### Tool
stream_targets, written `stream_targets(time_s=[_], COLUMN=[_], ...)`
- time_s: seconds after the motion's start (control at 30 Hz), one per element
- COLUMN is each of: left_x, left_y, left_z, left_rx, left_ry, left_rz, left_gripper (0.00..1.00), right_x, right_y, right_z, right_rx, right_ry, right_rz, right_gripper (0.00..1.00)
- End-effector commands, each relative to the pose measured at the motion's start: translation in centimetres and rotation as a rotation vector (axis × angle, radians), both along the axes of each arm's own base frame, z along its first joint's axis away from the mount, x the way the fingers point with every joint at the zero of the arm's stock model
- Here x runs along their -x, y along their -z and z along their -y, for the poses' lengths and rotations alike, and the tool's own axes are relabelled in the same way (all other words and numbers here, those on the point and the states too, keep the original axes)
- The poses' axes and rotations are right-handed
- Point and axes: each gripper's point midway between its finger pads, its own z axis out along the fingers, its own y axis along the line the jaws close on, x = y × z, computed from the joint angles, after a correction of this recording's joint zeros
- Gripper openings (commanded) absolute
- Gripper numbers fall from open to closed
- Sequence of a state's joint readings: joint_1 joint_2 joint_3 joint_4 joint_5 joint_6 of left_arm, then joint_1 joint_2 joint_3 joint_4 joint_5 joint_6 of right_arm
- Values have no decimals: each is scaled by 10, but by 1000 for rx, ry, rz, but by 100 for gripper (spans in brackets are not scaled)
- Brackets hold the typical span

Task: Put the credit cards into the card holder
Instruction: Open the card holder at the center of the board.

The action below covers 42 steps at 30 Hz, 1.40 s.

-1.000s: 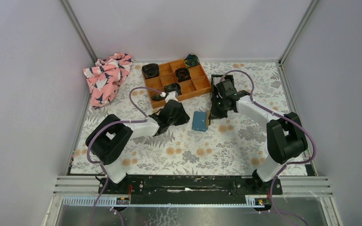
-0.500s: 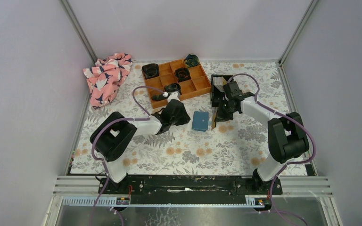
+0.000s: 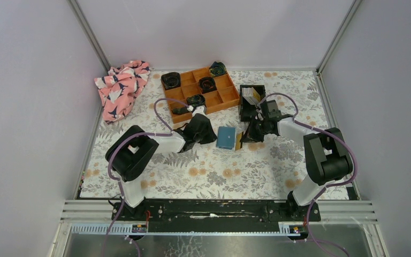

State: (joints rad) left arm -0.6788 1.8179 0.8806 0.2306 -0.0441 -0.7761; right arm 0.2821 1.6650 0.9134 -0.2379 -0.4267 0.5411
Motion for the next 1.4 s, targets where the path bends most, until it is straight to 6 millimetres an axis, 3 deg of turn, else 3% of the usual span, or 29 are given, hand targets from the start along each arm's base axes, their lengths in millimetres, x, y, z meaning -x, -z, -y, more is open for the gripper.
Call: stream_targets(time_s=[0.0, 0.53, 1.0, 1.37], left_x=[-6, -4, -4, -4], left_y=[-3, 9, 12, 16], left_z=[8, 8, 7, 7], left_rx=[8, -6, -10, -15], left_ry=[31, 41, 37, 34], left_rz=[30, 11, 6, -1], left_gripper=[31, 28, 27, 27], right_x=[-10, -14, -18, -16], right_y=[-26, -23, -23, -16], right_z=[-14, -17, -2, -4], right_rx=[-114, -171, -93, -111], right_ry=[-5, 3, 19, 10], right_rz=[80, 87, 115, 98], right_gripper=[0, 0, 0, 0])
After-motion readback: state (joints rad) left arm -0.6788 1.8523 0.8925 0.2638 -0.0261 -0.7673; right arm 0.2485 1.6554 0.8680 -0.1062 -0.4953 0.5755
